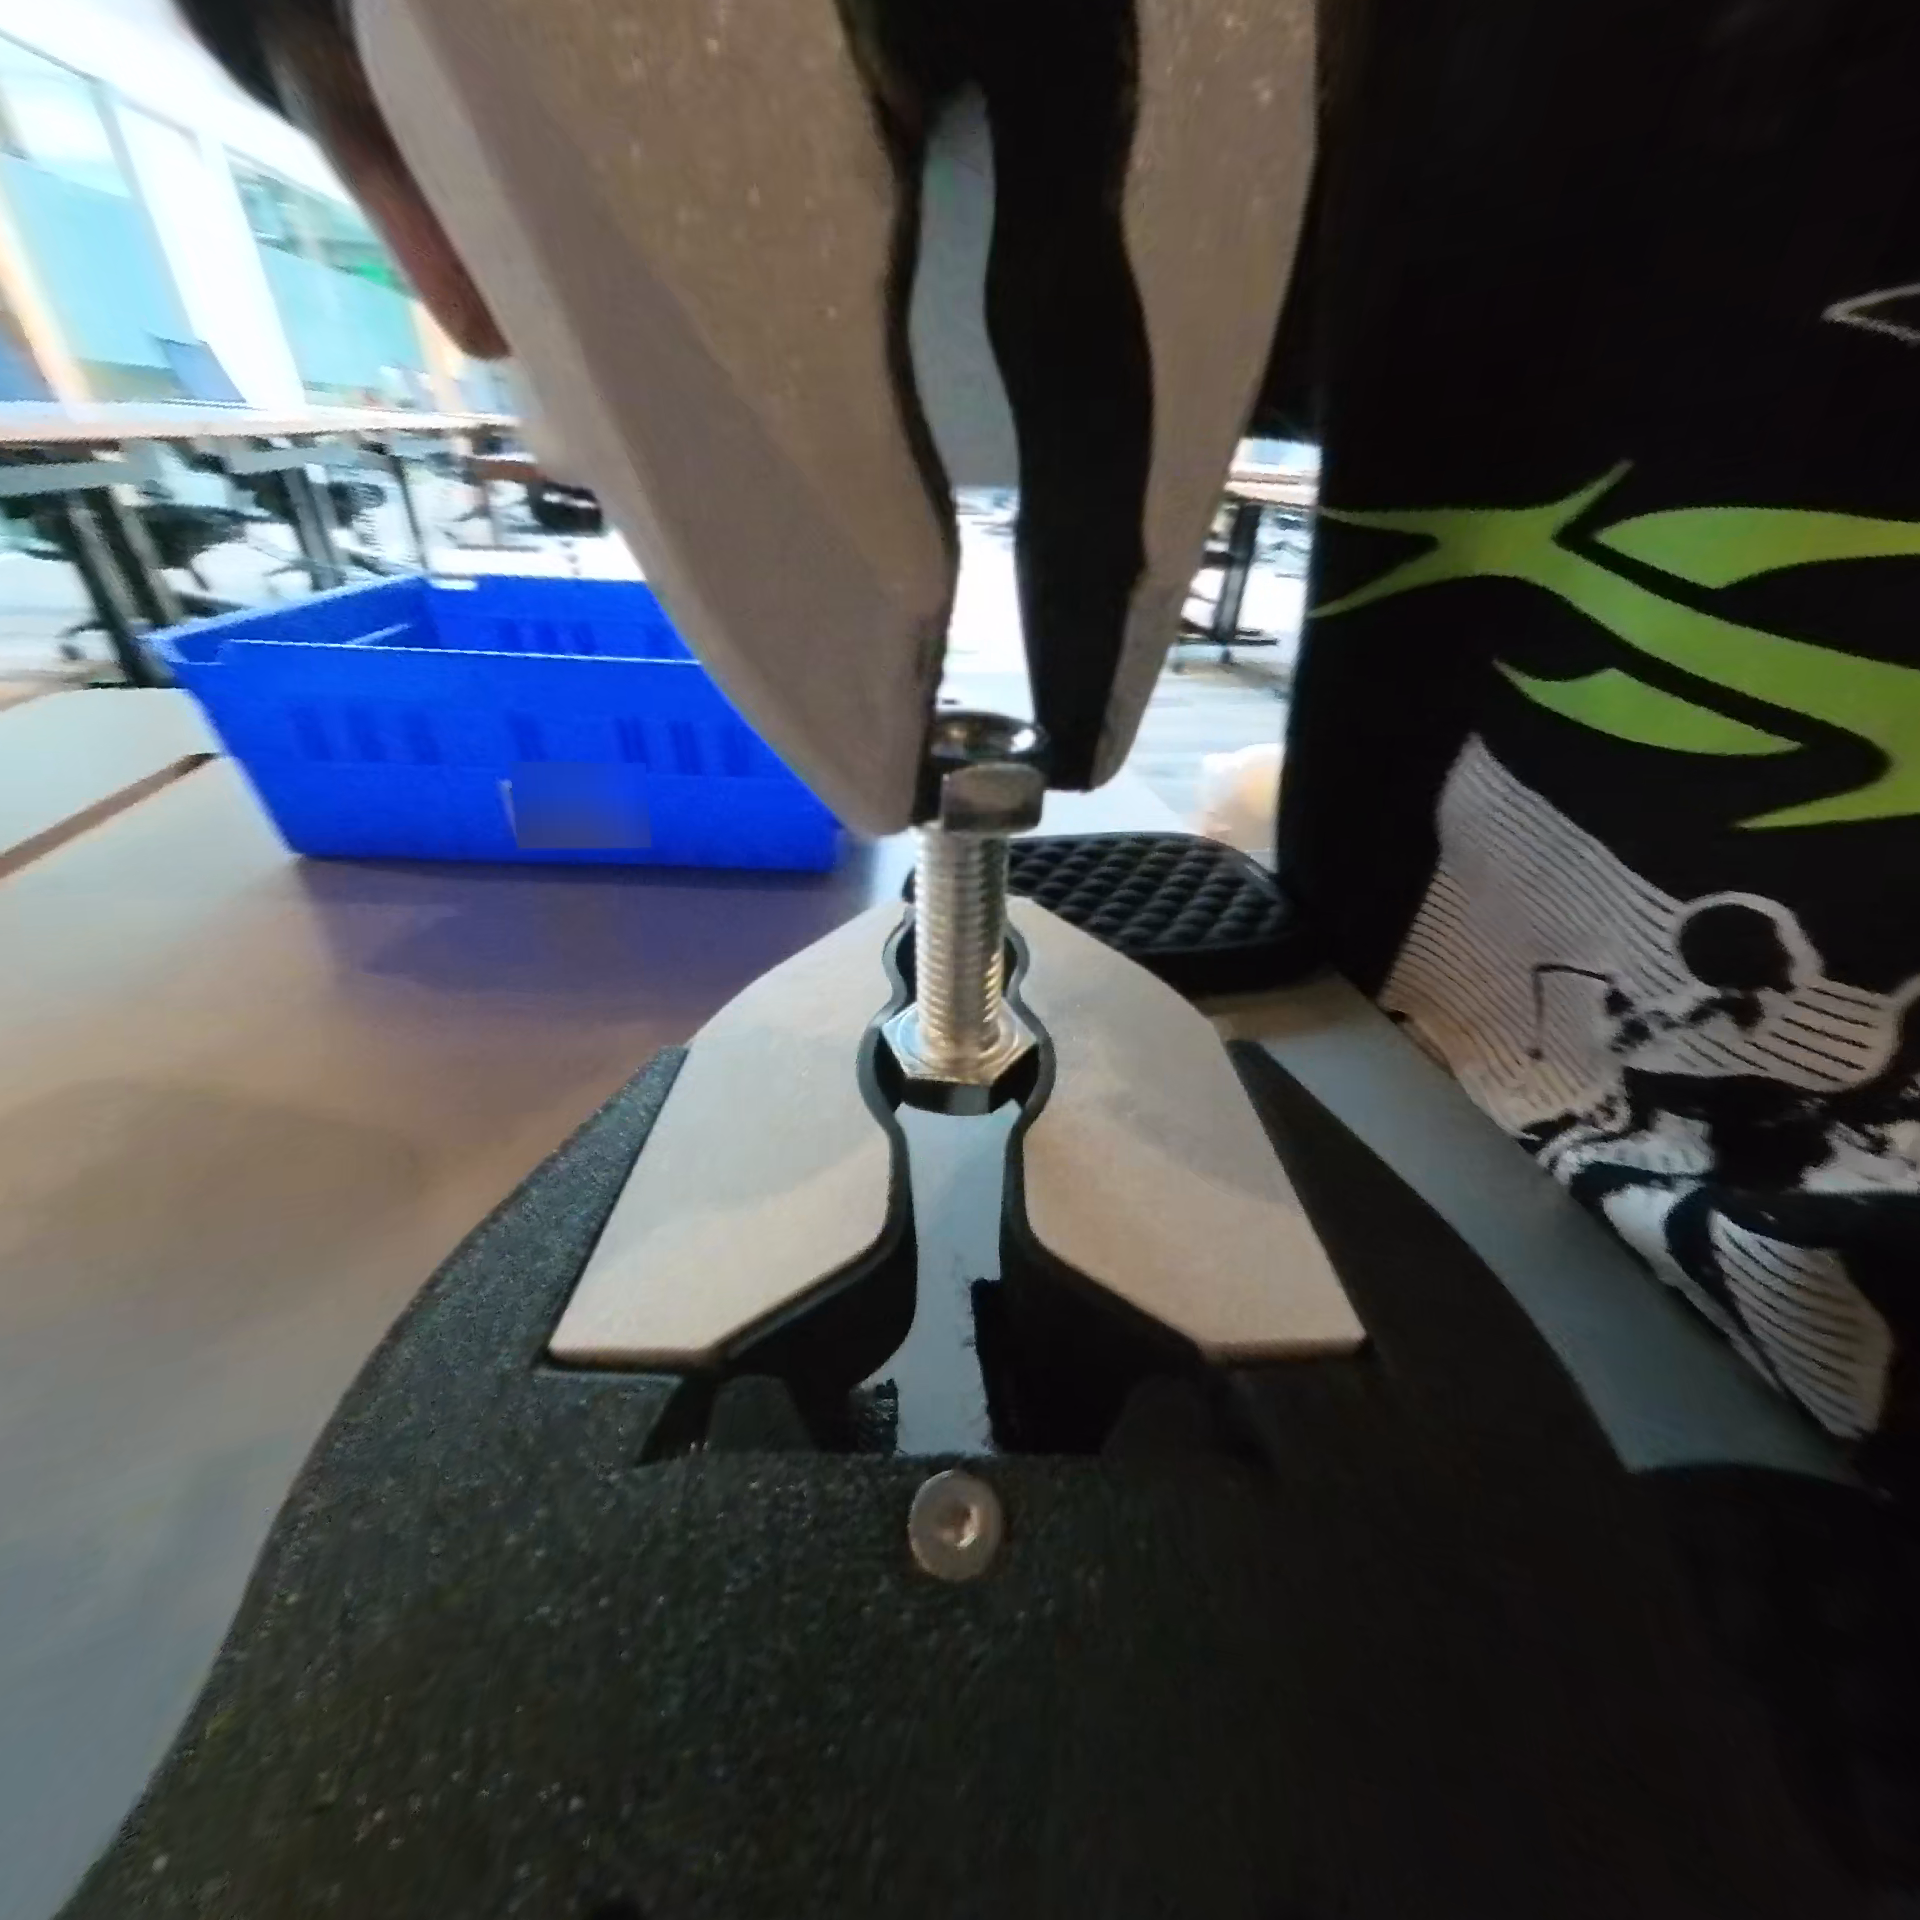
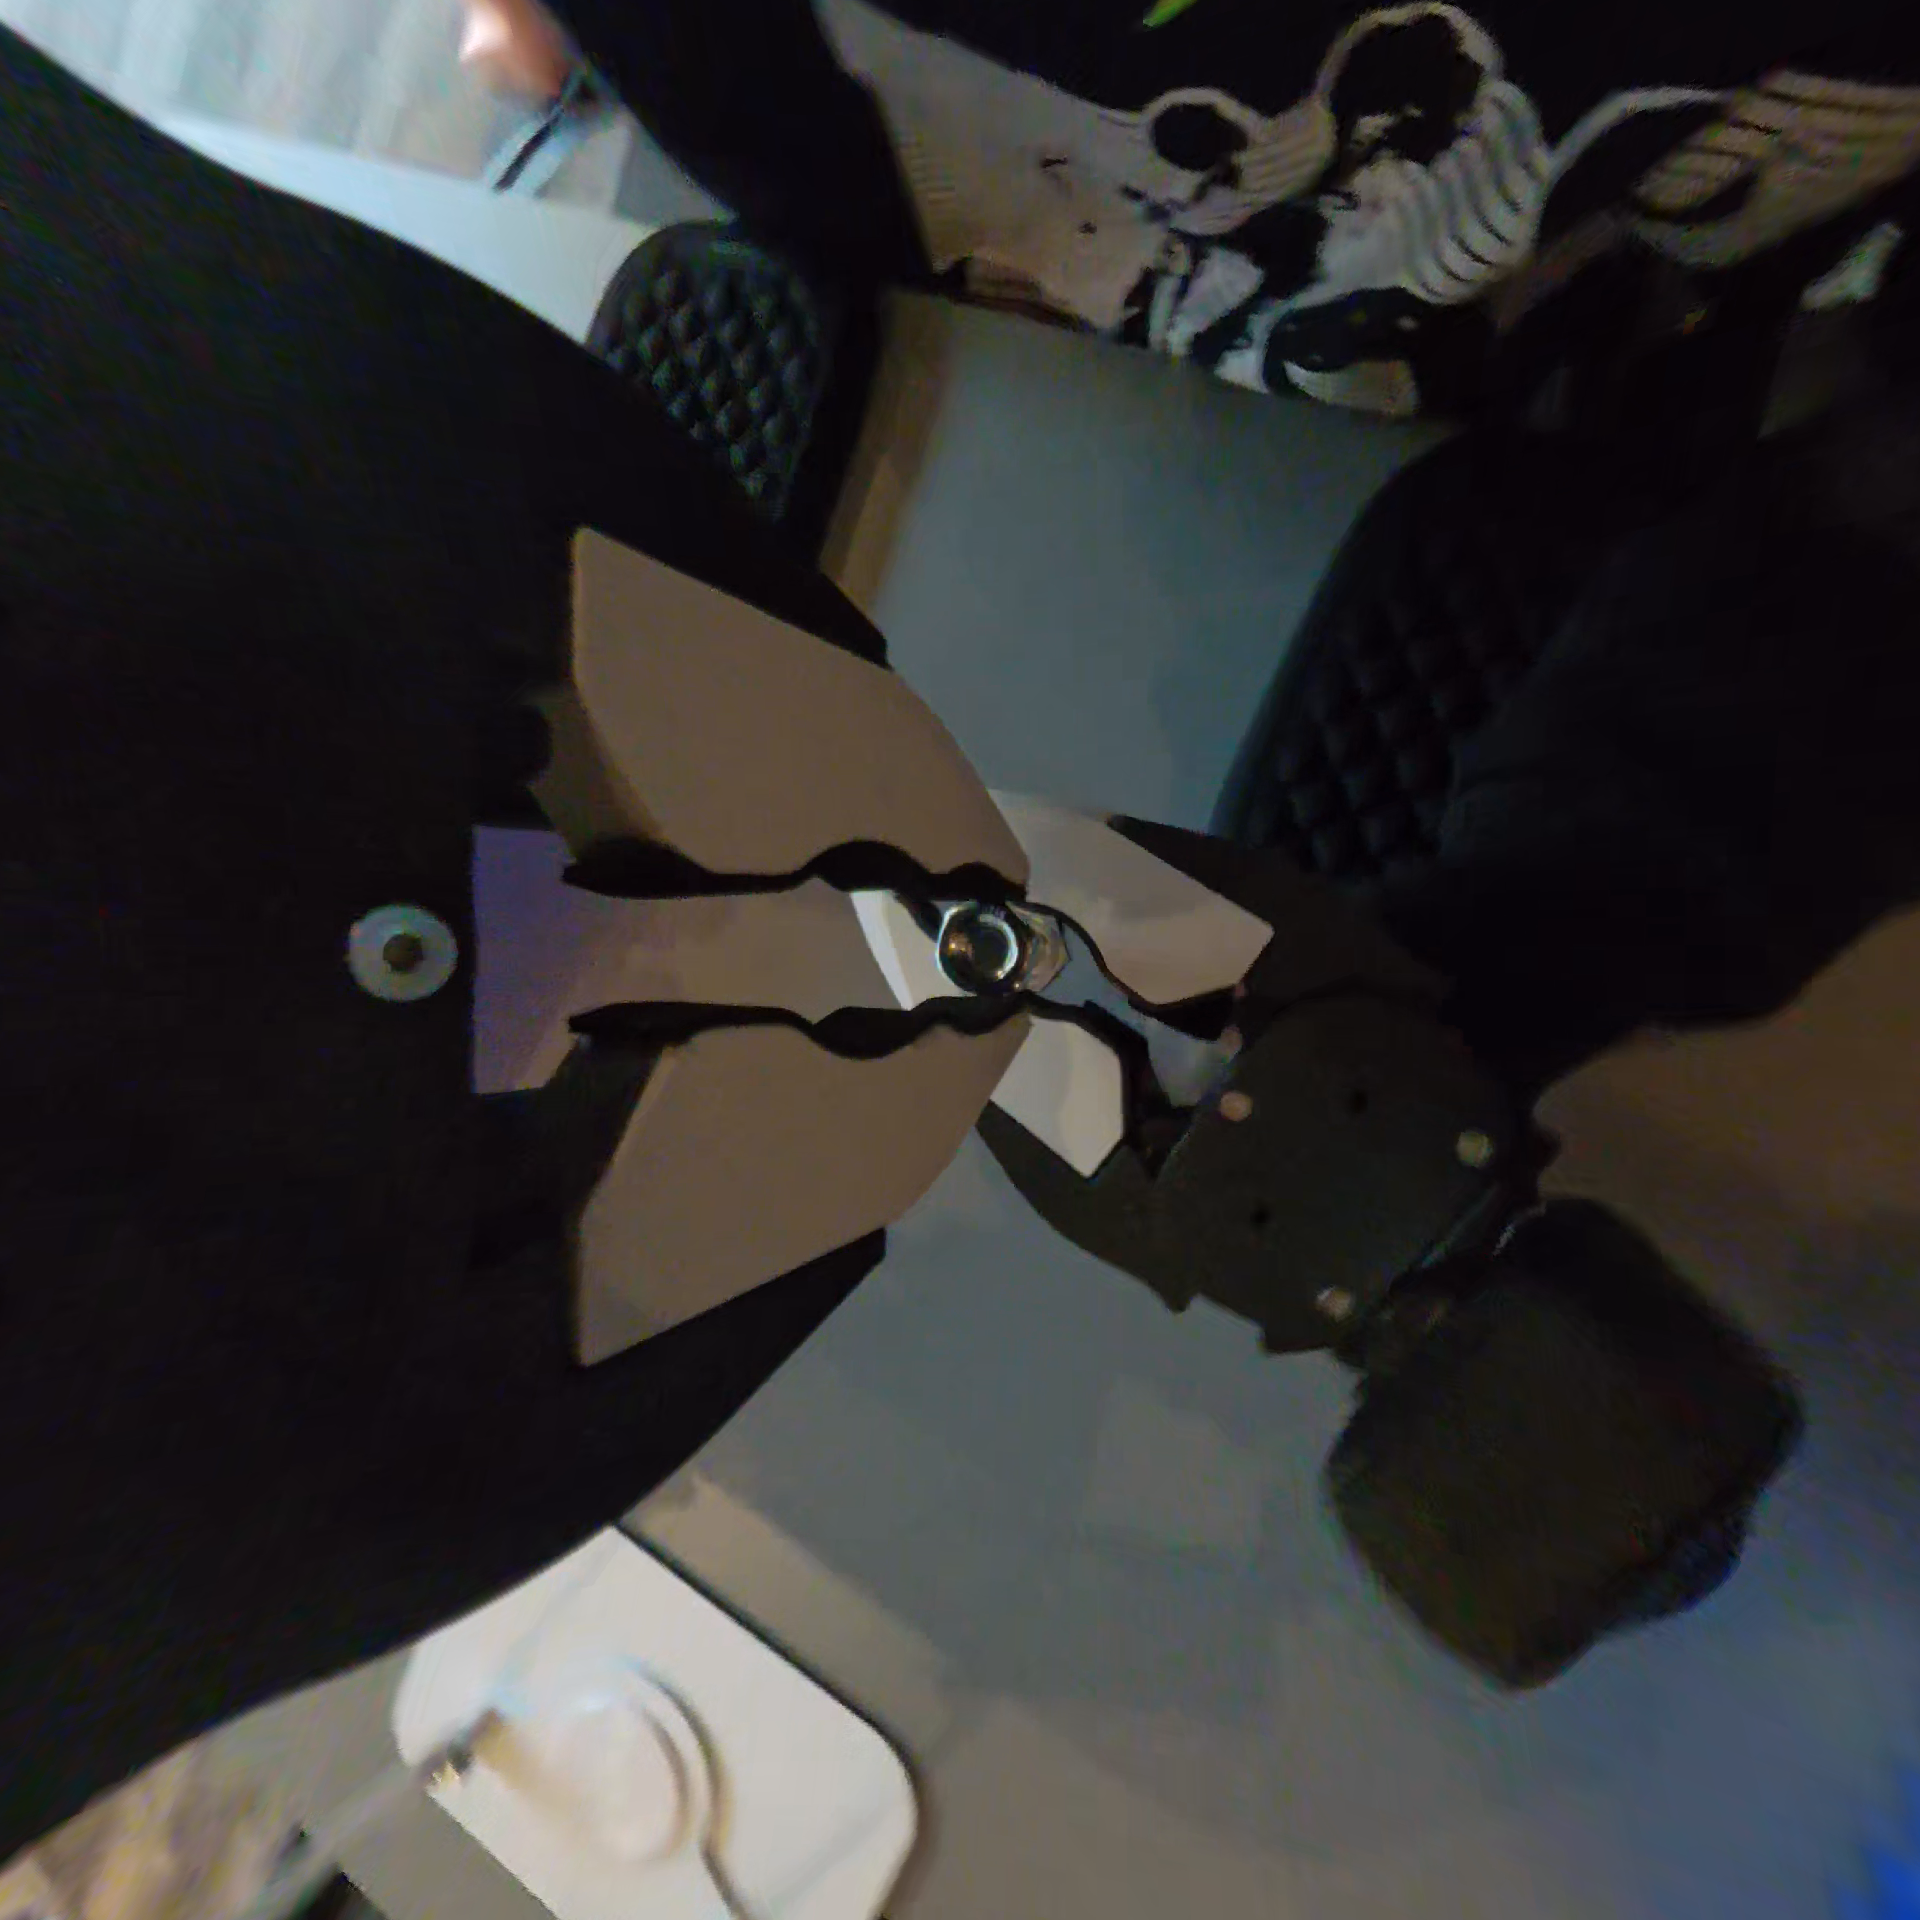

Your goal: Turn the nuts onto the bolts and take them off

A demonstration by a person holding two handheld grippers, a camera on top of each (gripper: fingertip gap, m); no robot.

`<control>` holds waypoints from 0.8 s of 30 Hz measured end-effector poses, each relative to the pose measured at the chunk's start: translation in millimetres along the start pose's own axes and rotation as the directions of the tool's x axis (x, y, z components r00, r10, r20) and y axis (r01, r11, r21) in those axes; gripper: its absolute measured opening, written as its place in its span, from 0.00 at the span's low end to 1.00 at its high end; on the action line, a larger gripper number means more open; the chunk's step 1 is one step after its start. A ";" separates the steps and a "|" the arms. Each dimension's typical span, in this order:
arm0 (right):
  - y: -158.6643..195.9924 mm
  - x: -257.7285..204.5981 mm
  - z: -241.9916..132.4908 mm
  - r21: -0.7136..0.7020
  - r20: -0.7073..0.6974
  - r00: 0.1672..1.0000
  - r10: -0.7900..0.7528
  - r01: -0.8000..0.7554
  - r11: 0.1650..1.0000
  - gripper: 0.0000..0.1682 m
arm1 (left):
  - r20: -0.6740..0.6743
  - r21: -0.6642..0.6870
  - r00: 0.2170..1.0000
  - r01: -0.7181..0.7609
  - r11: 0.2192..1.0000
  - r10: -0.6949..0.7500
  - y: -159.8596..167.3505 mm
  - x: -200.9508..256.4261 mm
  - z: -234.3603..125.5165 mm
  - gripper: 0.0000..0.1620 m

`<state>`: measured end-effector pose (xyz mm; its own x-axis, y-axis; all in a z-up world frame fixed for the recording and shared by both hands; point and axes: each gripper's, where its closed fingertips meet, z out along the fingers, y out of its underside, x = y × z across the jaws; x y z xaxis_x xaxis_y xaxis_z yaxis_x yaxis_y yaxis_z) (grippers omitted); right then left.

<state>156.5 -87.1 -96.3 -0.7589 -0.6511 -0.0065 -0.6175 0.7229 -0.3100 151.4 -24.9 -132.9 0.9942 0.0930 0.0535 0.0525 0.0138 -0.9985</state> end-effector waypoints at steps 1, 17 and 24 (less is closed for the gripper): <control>1.3 2.1 -0.2 0.004 -0.023 0.998 0.053 -0.053 0.999 0.10 | 0.039 0.001 0.999 -0.002 1.000 0.002 -0.1 -4.3 -0.6 0.08; 17.0 5.6 1.9 0.021 -0.133 0.938 0.319 -0.319 0.947 0.10 | 0.230 -0.041 0.973 0.005 0.999 0.004 7.6 -22.7 0.4 0.08; 14.8 10.4 0.0 0.057 -0.144 0.915 0.378 -0.374 0.926 0.10 | 0.297 -0.033 0.955 -0.013 0.999 0.022 4.7 -29.3 -4.0 0.08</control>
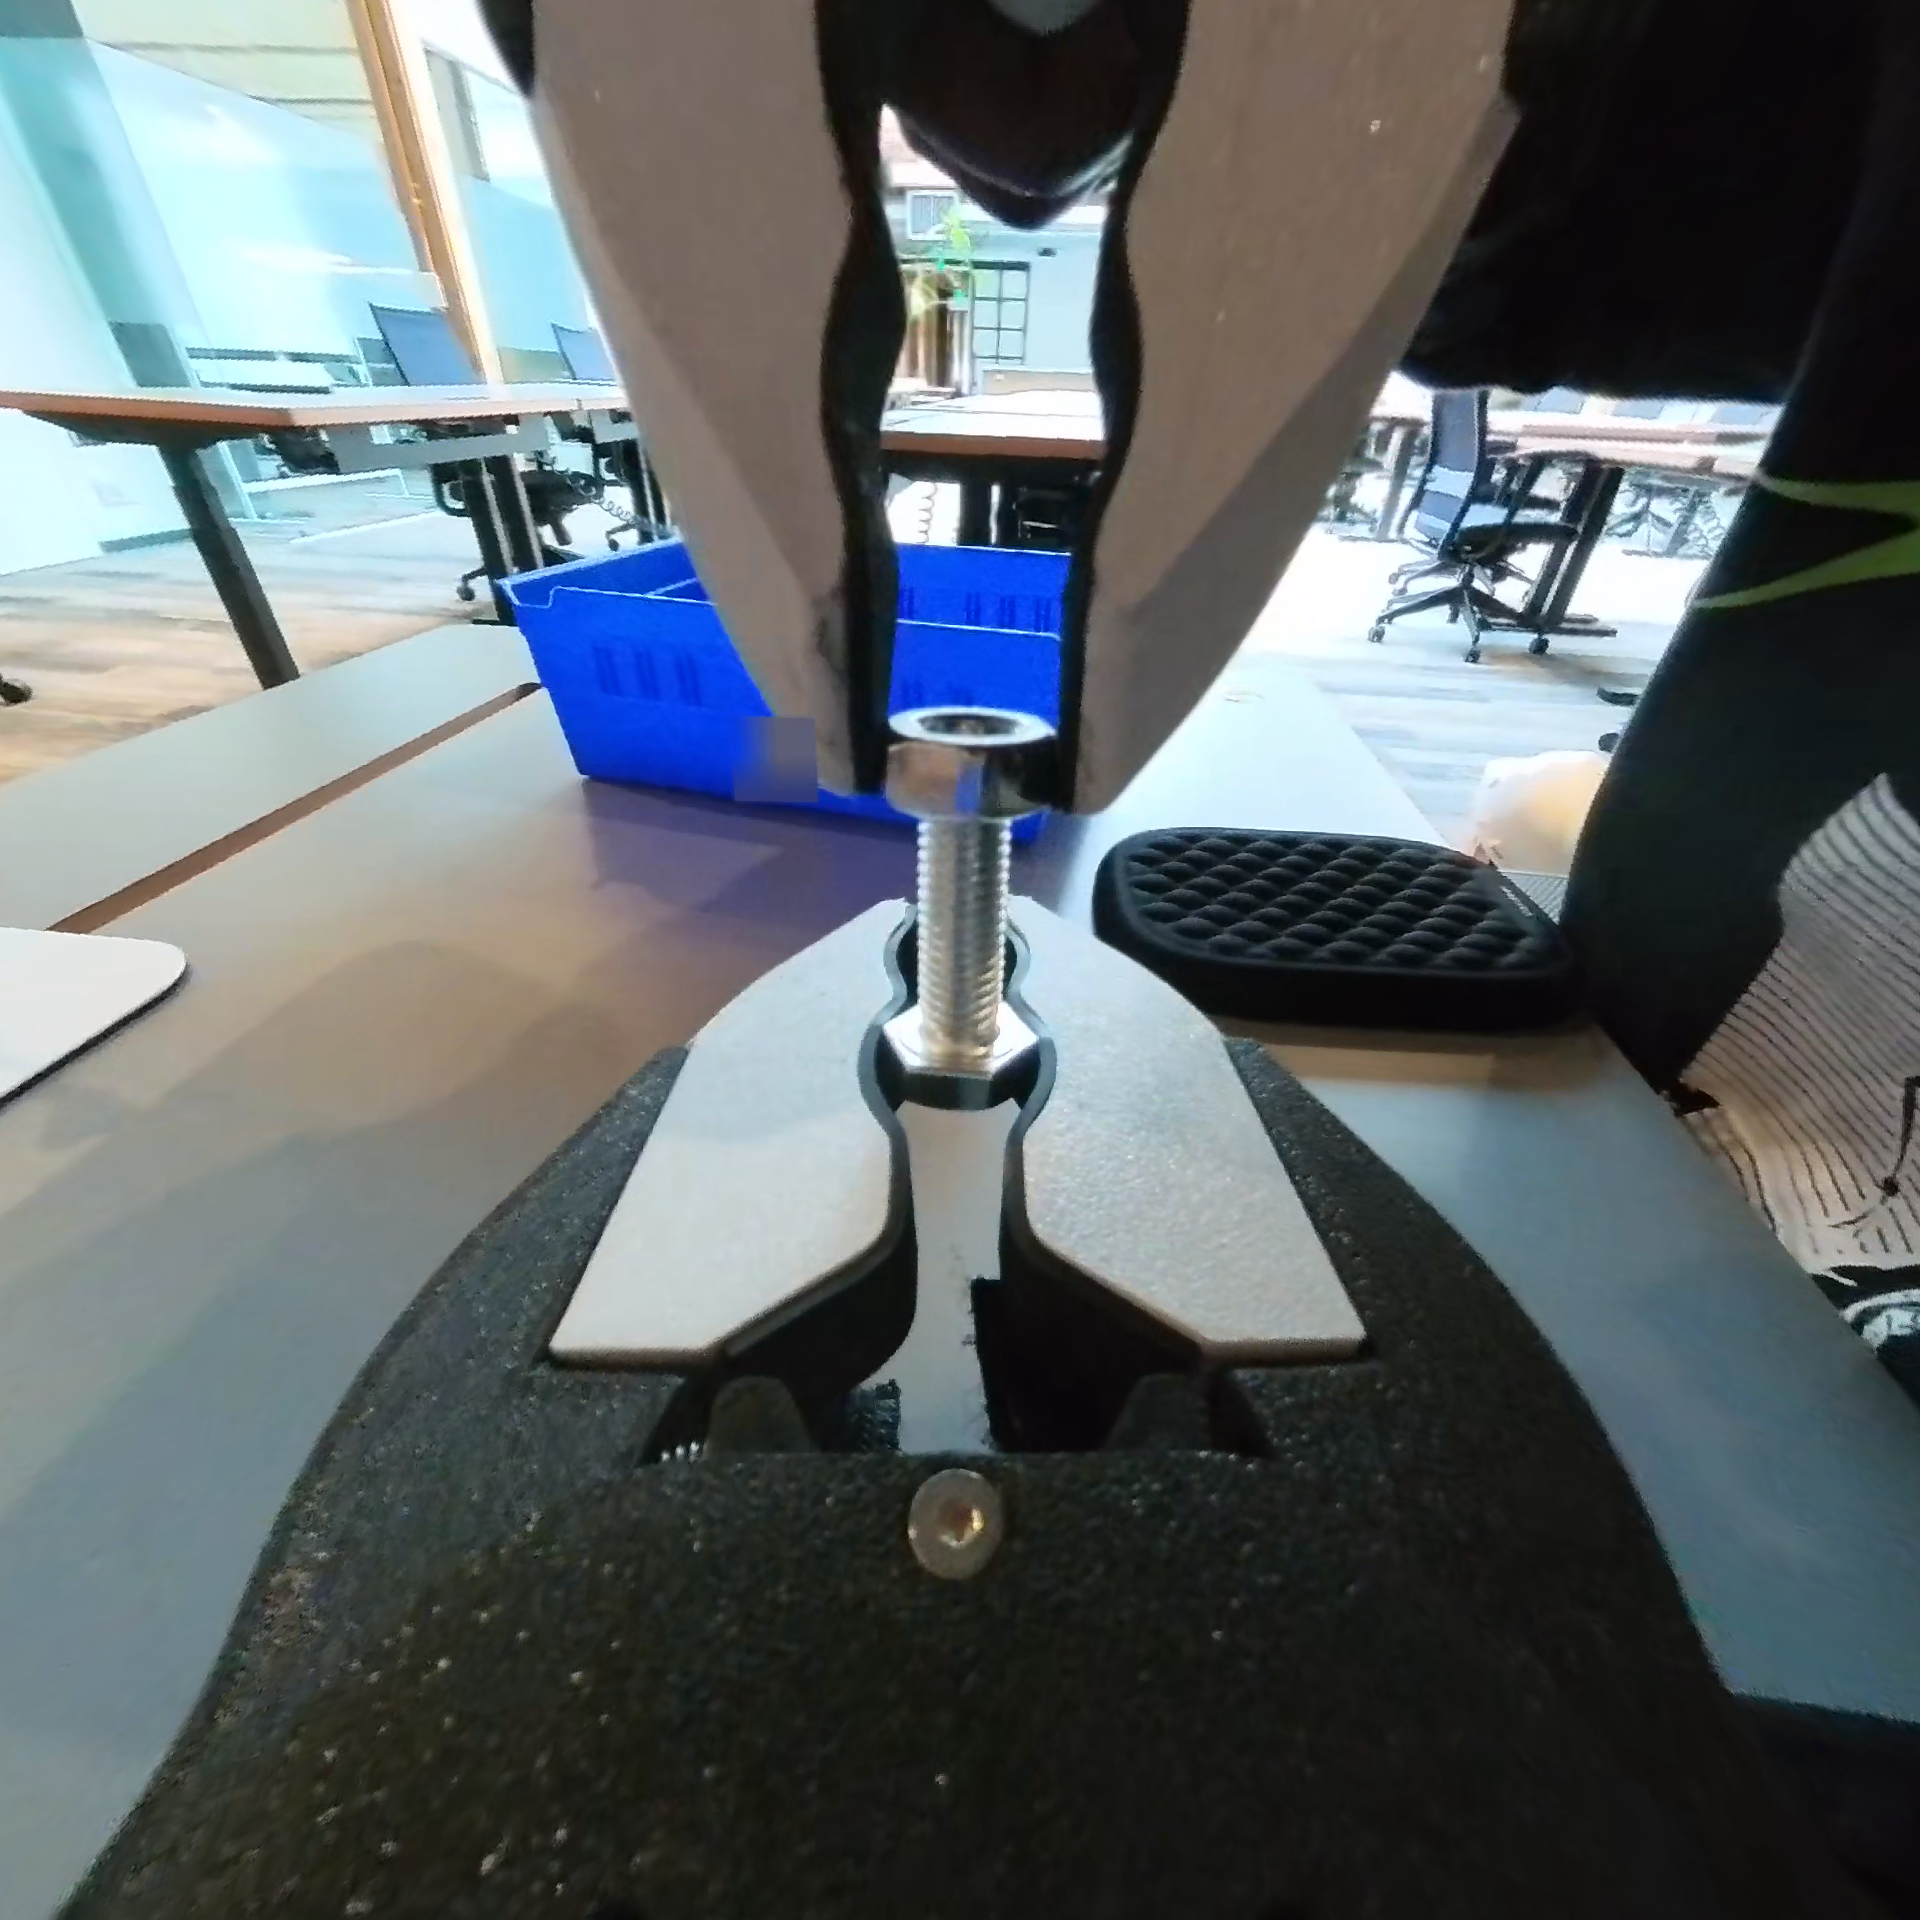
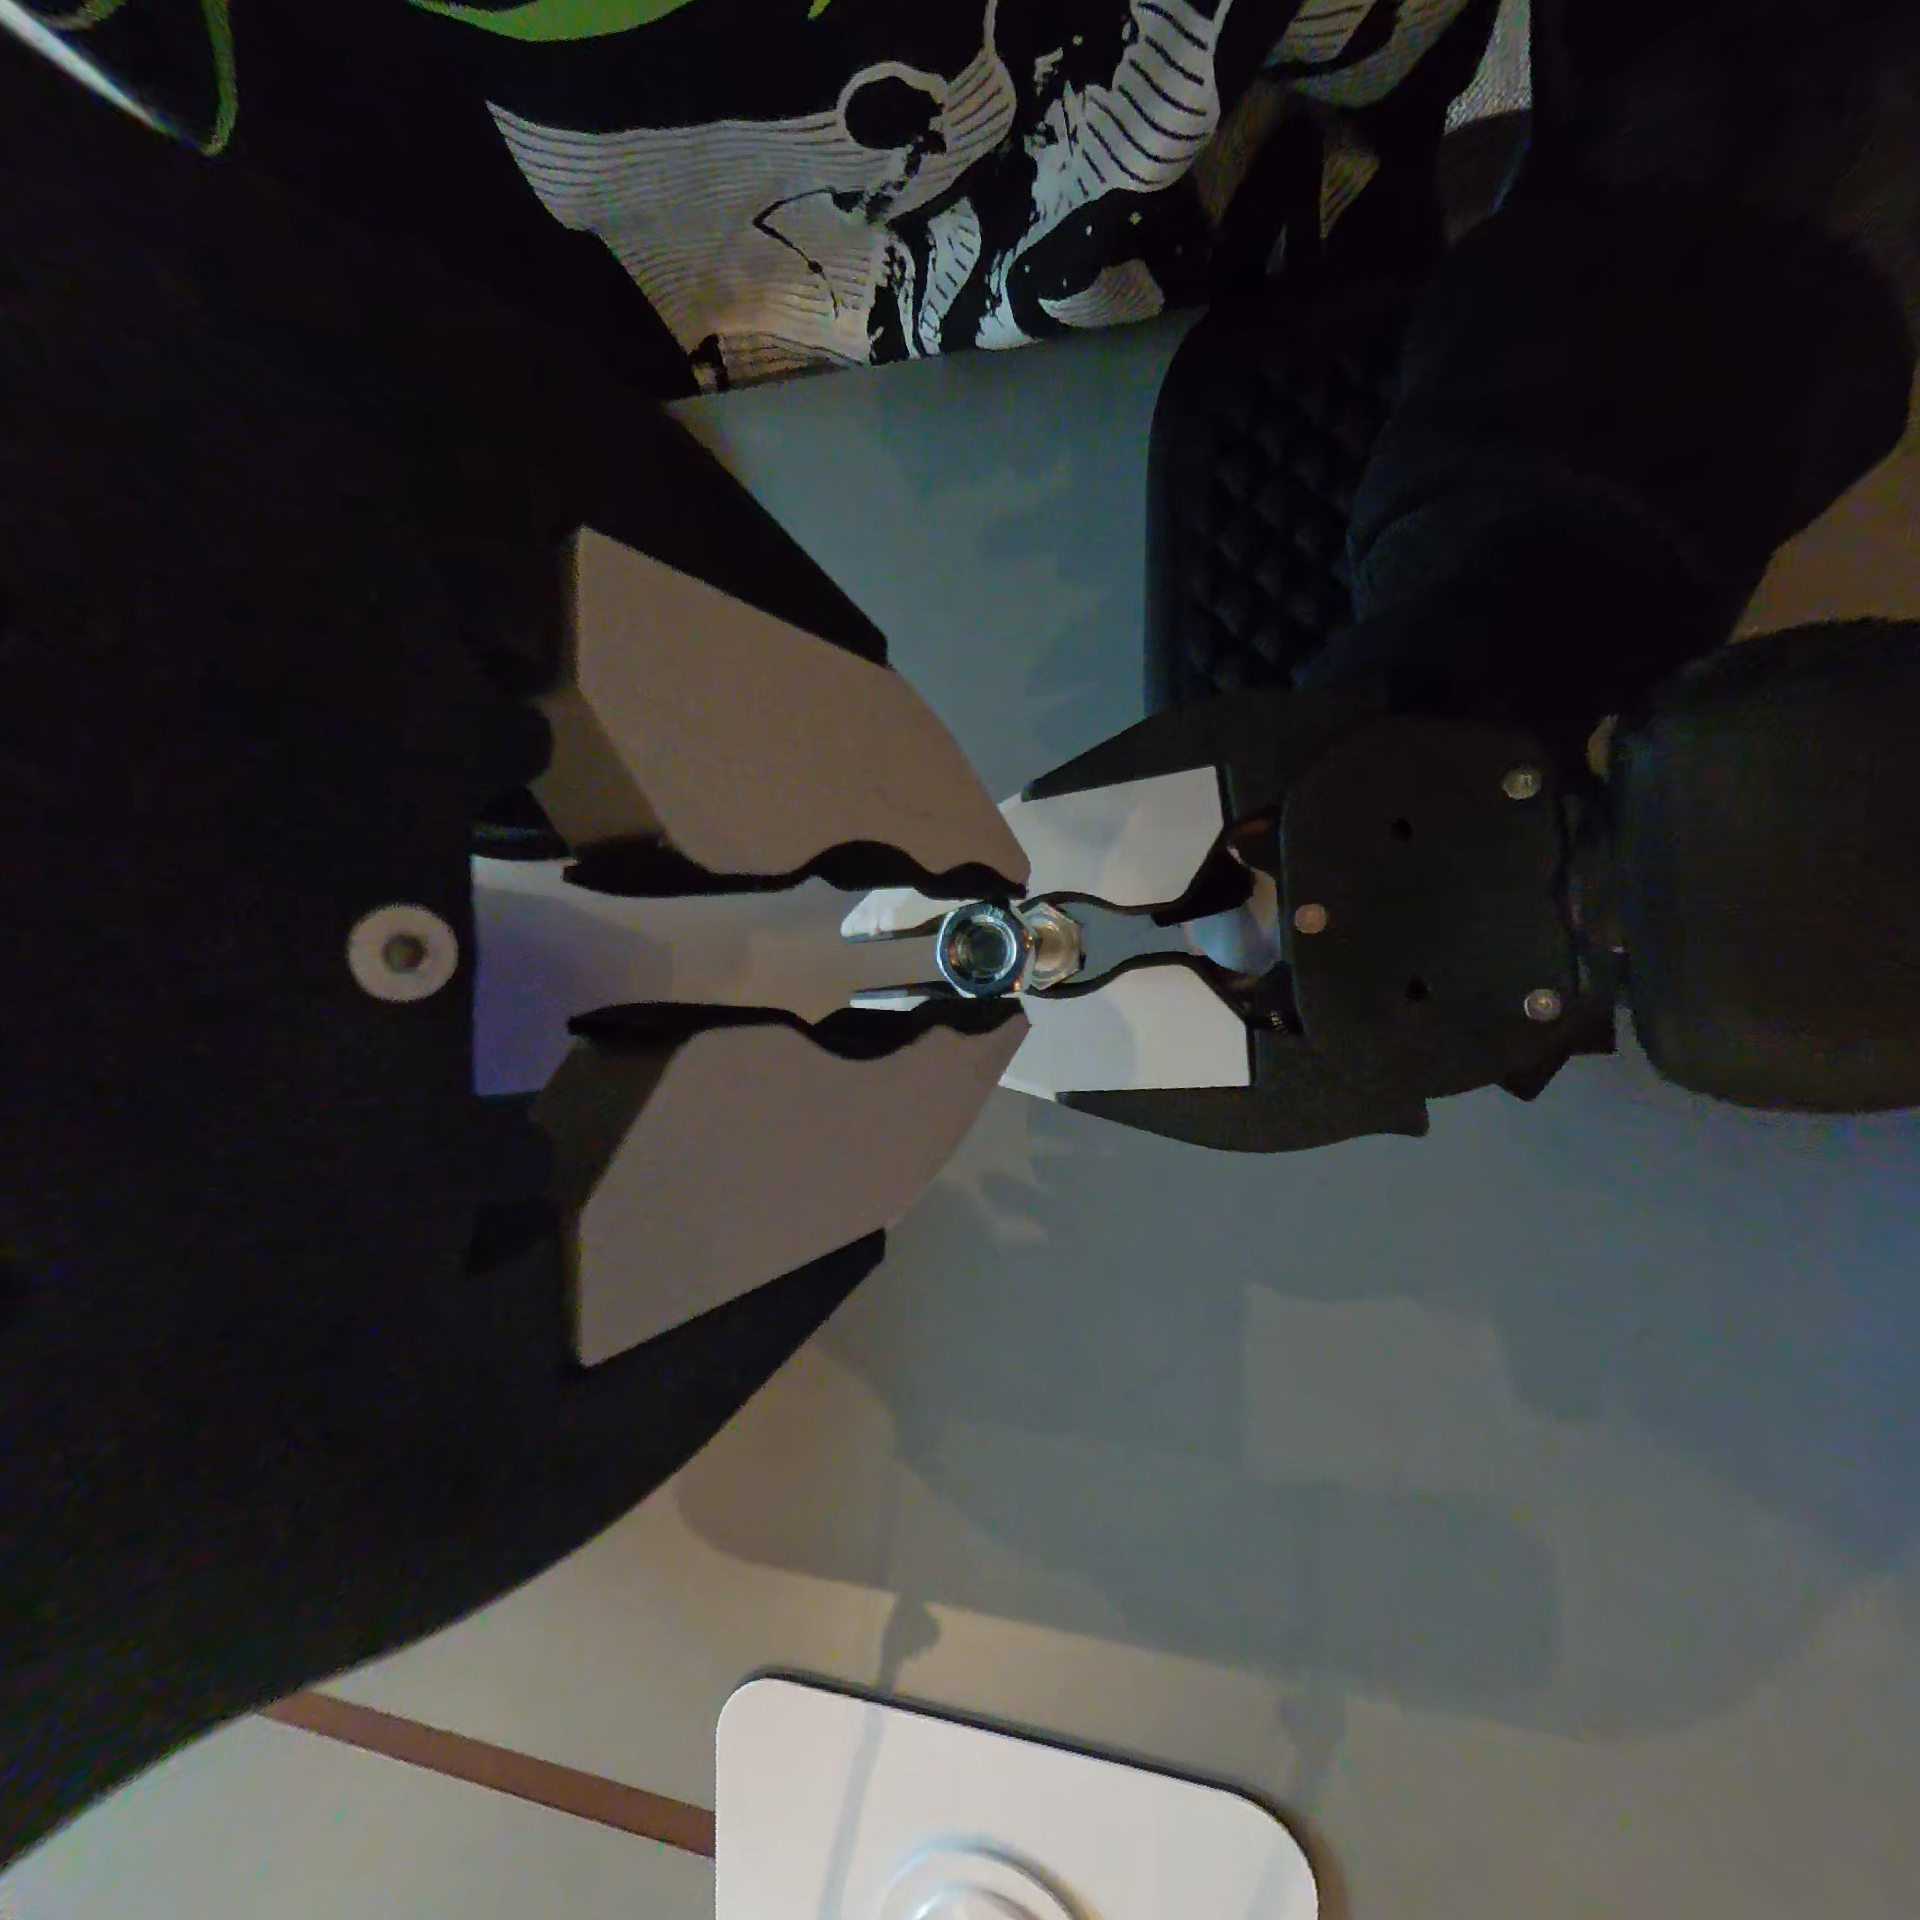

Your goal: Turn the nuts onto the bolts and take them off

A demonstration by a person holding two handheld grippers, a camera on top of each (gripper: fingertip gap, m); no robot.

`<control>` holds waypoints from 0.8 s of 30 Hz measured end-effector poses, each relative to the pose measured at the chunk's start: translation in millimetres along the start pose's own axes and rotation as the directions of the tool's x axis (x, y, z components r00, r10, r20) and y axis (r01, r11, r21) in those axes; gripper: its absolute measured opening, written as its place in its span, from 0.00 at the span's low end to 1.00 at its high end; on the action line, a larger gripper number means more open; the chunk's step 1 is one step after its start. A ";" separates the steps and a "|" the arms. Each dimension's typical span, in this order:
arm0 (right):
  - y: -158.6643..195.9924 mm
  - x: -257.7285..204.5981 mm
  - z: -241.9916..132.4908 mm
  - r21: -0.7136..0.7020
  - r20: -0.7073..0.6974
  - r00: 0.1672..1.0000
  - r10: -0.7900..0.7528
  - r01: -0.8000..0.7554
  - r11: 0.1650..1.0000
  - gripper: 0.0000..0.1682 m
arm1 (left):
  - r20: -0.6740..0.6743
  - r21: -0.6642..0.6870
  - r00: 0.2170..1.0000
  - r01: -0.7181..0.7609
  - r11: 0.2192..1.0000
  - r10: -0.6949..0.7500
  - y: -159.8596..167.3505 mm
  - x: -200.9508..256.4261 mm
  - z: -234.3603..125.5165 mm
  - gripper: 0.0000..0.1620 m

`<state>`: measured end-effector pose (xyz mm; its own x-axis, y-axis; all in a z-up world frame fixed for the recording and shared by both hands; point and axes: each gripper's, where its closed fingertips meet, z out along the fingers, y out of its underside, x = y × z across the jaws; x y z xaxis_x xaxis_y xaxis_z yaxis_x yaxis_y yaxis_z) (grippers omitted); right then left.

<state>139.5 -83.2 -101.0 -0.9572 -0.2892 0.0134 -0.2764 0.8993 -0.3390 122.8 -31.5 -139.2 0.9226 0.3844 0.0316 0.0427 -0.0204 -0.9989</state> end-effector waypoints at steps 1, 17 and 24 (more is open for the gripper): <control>-0.3 0.0 0.1 -0.001 -0.003 1.000 -0.002 0.002 1.000 0.10 | -0.003 0.000 1.000 0.002 1.000 -0.002 0.1 0.2 0.0 0.08; -1.4 -21.8 -25.7 0.121 0.221 0.552 -0.804 0.802 0.584 0.17 | -0.302 0.027 0.953 0.010 1.000 -0.001 -4.4 43.1 0.6 0.08; 3.6 -28.0 -12.2 0.032 0.330 0.401 -0.854 0.900 0.435 0.16 | -0.318 0.027 0.948 0.013 1.000 -0.003 -3.7 44.1 -0.2 0.07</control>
